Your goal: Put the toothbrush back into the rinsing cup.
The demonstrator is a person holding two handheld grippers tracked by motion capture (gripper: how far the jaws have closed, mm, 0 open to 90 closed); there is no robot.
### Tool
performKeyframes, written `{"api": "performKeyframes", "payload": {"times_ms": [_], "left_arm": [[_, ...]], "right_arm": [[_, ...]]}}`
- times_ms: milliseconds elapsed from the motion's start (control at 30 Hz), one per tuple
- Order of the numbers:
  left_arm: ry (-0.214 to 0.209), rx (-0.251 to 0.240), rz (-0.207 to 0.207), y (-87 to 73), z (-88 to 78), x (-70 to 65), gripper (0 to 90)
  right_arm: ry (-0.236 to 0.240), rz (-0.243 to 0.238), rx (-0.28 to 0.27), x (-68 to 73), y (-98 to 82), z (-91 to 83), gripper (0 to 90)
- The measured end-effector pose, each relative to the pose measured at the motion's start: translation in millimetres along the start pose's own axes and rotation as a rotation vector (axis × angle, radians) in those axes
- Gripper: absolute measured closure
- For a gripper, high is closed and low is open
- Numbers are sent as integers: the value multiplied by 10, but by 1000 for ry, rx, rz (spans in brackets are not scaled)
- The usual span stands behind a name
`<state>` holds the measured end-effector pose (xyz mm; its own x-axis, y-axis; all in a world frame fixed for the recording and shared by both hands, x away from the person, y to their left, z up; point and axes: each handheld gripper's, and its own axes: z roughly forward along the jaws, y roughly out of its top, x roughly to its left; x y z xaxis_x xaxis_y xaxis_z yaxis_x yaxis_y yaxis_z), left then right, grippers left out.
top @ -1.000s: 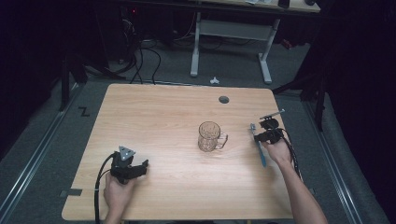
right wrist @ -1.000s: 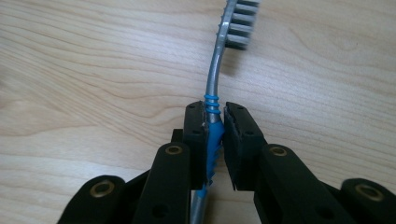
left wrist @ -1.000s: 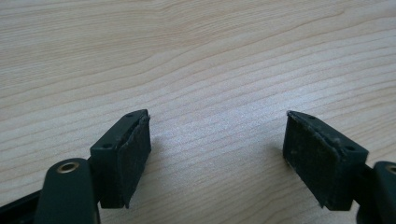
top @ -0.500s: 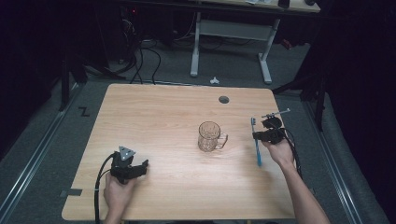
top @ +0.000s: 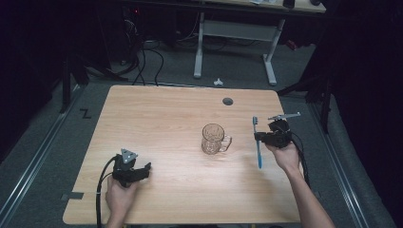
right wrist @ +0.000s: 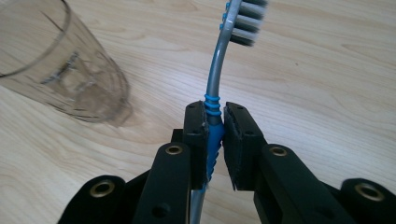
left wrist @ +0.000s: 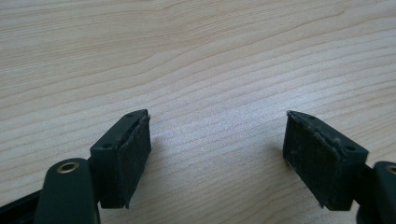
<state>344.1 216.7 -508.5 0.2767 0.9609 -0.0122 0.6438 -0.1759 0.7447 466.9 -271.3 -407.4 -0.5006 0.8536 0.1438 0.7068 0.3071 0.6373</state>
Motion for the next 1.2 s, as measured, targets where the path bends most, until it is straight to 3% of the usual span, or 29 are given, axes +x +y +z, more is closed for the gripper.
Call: {"api": "performKeyframes", "payload": {"times_ms": [367, 600, 800, 1200], "left_arm": [[0, 0, 0, 0, 0, 0, 238], [0, 0, 1, 0, 0, -1, 238], [0, 0, 2, 0, 0, -1, 238], [0, 0, 2, 0, 0, -1, 238]], "right_arm": [[106, -3, -86, 126, -22, -136, 797], [133, -27, -95, 193, -64, -115, 797], [161, -21, -98, 210, -107, -106, 797], [194, -34, -166, 270, -87, -191, 797]]}}
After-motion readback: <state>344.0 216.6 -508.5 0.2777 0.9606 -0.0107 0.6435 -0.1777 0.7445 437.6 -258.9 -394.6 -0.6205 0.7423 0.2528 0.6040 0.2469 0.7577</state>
